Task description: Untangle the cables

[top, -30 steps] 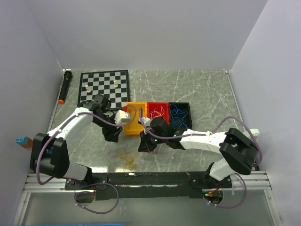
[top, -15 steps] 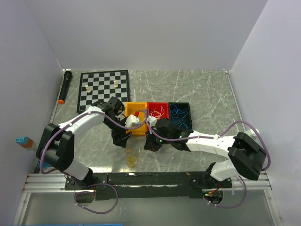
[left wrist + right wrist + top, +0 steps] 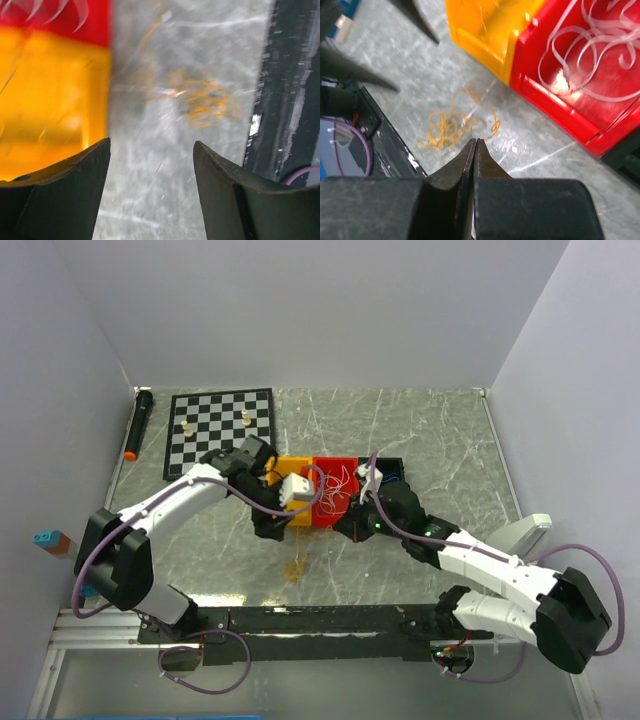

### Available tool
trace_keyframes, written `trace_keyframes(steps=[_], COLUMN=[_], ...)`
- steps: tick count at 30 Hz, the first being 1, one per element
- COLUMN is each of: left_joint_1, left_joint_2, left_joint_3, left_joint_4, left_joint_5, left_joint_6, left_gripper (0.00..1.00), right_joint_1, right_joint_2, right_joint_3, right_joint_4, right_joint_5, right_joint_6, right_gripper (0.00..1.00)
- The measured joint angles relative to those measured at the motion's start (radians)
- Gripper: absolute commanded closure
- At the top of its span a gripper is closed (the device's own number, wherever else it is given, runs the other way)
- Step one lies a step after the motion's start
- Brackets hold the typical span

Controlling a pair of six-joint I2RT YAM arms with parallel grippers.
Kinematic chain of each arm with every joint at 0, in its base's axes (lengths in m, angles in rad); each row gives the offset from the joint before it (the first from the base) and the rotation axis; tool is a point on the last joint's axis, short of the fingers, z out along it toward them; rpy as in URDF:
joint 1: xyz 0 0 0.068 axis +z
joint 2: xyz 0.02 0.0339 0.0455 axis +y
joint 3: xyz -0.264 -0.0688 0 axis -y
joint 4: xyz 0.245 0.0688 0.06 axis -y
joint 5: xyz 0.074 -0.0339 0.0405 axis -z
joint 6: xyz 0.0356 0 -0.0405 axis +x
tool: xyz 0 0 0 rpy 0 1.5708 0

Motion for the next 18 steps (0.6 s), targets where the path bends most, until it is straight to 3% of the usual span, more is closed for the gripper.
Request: trace_keyframes(steps=[6,13,18], left_joint_1=[-0.163,-0.216,-0.234], left_joint_2=[0.002,0.095,0.144], left_joint_3=[-0.027,-0.061,-0.065], left_joint_4=[0.009,0.05,0.089], left_joint_5=[-0.011,-0.063,-0.093], left_joint_6=[-0.019,-0.028,-0.027], left_gripper=[0.26,0.26,0.31], right_joint_1=[0.001,0.001,0.001], right_joint_2=[0.004,-0.109,-0.115], right_joint_3=[-0.052,-0.068,-0.068], right_joint_4=[-0.024,-0.084,-0.105], right_joint_5=[0.042,0.132,0.149], right_joint_6=[0.023,0.026,0.026], right_gripper=[1.0,1.0,1.0])
